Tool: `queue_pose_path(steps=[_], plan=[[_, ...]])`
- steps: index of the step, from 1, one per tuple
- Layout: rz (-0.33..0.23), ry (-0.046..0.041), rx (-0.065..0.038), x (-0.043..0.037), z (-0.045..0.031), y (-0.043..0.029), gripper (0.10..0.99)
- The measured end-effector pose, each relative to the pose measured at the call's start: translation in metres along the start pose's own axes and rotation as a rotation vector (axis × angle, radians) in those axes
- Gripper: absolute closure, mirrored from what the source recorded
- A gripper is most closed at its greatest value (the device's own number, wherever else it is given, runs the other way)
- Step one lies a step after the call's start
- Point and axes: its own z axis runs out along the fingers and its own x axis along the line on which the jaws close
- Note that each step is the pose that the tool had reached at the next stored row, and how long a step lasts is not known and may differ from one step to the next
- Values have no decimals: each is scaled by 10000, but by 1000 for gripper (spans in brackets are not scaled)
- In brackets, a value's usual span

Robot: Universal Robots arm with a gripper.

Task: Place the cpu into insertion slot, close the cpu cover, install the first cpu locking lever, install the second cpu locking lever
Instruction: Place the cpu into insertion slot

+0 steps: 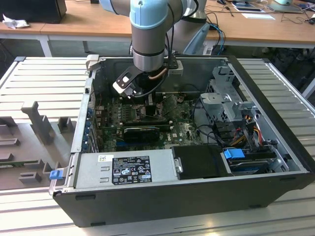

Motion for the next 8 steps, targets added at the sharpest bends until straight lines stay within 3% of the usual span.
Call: queue_pose_path(steps=[8], plan=[[0, 14, 0, 0, 0, -3, 541]])
